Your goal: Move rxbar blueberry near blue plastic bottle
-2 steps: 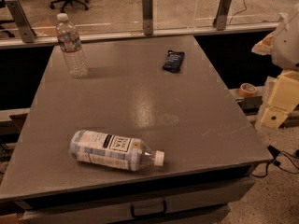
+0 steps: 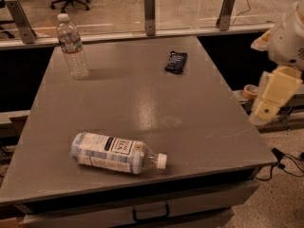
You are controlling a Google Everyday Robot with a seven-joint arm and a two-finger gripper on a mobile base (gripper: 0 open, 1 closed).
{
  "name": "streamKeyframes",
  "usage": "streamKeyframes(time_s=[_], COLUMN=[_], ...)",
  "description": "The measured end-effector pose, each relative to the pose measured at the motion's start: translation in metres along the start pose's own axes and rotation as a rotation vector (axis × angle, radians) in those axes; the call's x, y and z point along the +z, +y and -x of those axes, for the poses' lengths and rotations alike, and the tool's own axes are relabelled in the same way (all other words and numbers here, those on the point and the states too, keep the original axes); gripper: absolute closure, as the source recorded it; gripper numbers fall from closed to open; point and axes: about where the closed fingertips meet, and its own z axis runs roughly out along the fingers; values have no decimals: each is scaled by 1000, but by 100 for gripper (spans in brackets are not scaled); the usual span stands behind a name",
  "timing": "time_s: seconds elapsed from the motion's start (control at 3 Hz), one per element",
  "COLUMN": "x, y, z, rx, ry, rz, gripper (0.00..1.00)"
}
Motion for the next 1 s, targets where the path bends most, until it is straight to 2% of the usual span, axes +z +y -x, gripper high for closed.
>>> streamKeyframes(time_s=[0.33,0.67,1.0], x=[45,61,60], y=[-76,-99,-98], z=[37,43,44], rx=[56,73,72], ry=[-161,-202,-201], rz=[-72,-100,-100], gripper=[0,0,0])
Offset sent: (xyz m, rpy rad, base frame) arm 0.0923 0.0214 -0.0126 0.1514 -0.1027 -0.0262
